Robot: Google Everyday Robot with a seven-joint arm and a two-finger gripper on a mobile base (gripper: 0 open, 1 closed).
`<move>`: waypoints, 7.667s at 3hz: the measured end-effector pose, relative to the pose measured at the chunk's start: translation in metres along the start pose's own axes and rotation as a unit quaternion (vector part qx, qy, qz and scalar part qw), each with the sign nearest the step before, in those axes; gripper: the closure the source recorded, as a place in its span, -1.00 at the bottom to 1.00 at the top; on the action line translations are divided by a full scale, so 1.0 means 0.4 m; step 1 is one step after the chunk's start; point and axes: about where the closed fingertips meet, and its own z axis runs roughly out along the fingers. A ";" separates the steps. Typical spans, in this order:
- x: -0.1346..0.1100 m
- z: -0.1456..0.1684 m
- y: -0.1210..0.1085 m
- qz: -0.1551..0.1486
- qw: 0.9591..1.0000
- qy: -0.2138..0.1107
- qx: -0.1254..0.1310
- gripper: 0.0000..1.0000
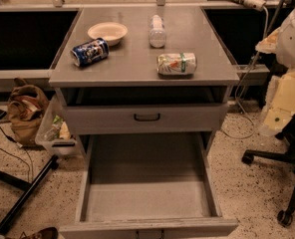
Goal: Place 7up can into middle drawer
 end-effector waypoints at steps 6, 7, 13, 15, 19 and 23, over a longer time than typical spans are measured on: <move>-0.088 0.203 -0.235 0.032 0.994 -0.096 0.029 -1.00; -0.096 0.211 -0.254 0.036 0.993 -0.108 0.035 -1.00; -0.306 0.546 -0.557 0.046 0.979 -0.197 -0.006 -1.00; -0.310 0.560 -0.560 0.046 0.979 -0.198 -0.011 -0.36; -0.234 0.430 -0.298 0.103 0.962 -0.245 0.068 1.00; -0.246 0.704 0.007 0.129 0.958 -0.256 -0.010 1.00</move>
Offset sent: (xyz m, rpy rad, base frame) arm 0.0248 0.0021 -0.0077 0.0489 -0.0434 0.0054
